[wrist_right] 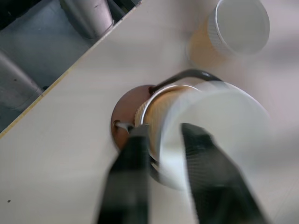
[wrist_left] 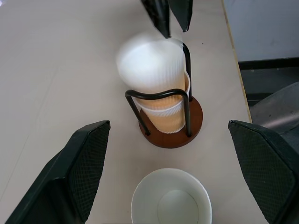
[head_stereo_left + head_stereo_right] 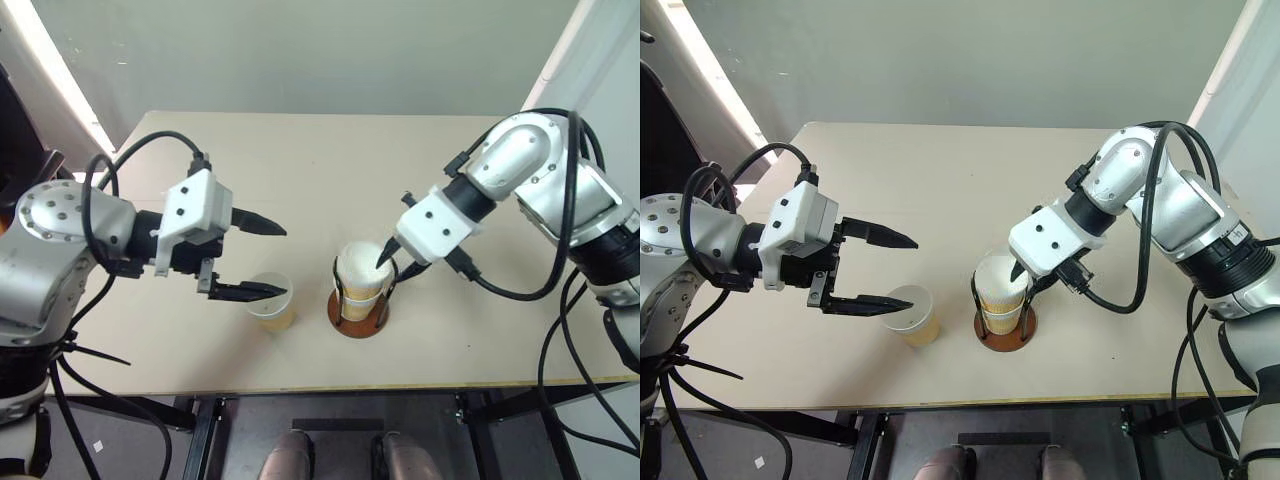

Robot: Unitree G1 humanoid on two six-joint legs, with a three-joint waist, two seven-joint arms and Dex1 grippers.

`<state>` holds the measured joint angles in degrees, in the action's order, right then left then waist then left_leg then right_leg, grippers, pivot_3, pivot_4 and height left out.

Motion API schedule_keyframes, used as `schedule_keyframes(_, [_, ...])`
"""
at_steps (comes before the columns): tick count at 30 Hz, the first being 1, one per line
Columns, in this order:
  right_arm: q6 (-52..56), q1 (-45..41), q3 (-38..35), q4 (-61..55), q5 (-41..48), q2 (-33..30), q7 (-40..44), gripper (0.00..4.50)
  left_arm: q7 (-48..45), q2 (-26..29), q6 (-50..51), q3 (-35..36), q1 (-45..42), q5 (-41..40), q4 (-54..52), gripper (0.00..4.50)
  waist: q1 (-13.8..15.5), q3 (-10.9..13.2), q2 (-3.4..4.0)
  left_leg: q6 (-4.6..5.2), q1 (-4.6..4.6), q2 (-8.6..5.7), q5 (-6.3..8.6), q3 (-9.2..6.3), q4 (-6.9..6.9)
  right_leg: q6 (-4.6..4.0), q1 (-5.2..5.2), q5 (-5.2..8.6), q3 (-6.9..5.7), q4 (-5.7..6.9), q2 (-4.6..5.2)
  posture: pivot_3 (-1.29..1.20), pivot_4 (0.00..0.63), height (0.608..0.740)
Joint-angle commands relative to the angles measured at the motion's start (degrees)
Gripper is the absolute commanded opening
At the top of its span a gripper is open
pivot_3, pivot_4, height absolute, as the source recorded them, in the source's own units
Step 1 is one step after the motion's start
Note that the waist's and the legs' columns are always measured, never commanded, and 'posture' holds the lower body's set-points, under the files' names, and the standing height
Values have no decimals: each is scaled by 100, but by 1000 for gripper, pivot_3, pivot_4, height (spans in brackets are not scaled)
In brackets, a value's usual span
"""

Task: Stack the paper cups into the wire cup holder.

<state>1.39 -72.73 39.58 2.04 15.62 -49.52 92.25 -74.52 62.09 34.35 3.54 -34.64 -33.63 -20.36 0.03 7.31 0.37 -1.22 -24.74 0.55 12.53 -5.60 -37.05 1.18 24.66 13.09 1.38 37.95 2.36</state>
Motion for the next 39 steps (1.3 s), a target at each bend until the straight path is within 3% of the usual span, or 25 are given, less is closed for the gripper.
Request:
schedule_keyframes(1, [22,-198,-59,-74,70,7,25,2656,-47,131,-81,153,-63,4,-30,4352,0,0,0,0,0,0,0,0,0,0,0,0,0,0,0,0,150,740])
schedule_keyframes(6, [534,-152,-814,85,120,256,-32,4481,-386,279,-441,-97,-332,368,441,4352,-1,0,0,-1,2,2,-1,0,1,-4,1,2,0,2,-1,0,150,740])
schedule_keyframes(12, [2821,817,-2356,-395,1414,698,-1357,4481,-1314,218,-1385,-1177,-1117,1434,1736,4352,46,-7,-11,-2,5,1,-1,0,0,-14,-5,5,3,-1,-1,0,150,740])
schedule_keyframes(19, [3698,2390,-3245,-1420,2033,-227,-1197,4481,-1798,-536,-2027,-2385,-1796,2217,2651,4352,126,-6,-12,-11,-23,-3,-4,-2,-8,38,2,-25,3,-19,1,0,150,740])
schedule_keyframes(28, [4569,3197,-4182,-2627,2673,-735,-1921,4481,-1798,-1200,-3252,-3294,-2467,3288,3960,4352,49,-6,-13,-4,-22,6,-4,4,-3,84,0,-45,3,-35,-4,0,150,740])
schedule_keyframes(31, [4742,3438,-4501,-2883,2819,-901,-2153,4500,-1798,-1174,-3585,-3619,-2603,3182,4142,3732,68,-6,-13,3,-25,6,-6,4,-6,94,-2,-51,4,-39,-5,0,150,740])
schedule_keyframes(39, [5021,4025,-5335,-3003,3254,-1155,-2561,4500,-1798,-1131,-3951,-4270,-3162,2515,4471,998,115,-6,-13,16,-30,2,-7,6,-14,117,-15,-65,8,-68,-5,0,150,740])
